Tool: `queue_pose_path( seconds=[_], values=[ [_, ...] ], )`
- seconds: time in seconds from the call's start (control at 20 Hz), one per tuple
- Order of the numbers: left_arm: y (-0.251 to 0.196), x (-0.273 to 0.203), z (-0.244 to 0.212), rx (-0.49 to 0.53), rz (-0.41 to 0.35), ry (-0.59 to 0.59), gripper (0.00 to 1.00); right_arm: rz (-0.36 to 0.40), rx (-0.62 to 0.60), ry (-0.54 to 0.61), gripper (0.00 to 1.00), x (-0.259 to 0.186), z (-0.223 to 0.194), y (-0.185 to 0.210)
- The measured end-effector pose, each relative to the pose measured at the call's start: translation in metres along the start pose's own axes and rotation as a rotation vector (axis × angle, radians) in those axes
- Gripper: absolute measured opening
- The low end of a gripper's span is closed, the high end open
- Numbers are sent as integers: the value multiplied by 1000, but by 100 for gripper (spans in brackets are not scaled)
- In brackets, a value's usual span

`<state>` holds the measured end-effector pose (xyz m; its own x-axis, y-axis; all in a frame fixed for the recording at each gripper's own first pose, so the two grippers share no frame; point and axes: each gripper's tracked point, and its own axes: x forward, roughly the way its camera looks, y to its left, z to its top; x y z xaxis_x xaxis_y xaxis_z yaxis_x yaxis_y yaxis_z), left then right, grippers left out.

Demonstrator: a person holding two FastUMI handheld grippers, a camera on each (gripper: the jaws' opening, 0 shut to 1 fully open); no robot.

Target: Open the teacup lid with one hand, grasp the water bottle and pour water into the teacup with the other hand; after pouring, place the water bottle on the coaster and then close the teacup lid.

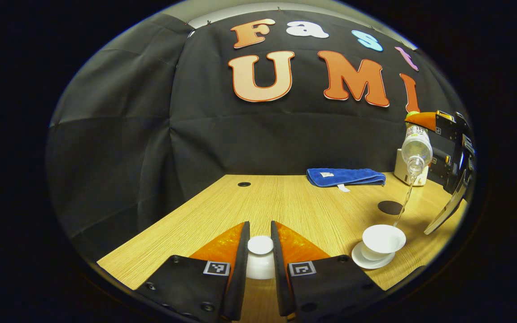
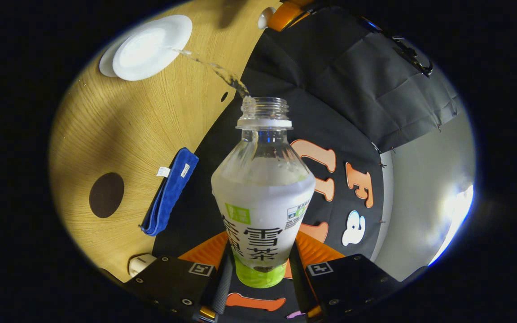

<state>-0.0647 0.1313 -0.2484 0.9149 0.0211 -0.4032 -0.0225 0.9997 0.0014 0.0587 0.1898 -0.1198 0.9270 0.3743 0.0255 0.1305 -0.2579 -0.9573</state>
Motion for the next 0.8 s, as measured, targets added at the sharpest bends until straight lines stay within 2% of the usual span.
queue_pose_path(
  seconds=[0.1,0.15,0.8],
  values=[
    [0,-1,0,-1,0,-1,34,-12,-20,-8,58,1,1,-1],
    [0,-1,-1,-1,-2,-1,34,-17,-32,-14,61,0,2,-2],
    [0,-4,-7,-3,0,9,34,-20,-133,-106,61,-5,29,10]
  ],
)
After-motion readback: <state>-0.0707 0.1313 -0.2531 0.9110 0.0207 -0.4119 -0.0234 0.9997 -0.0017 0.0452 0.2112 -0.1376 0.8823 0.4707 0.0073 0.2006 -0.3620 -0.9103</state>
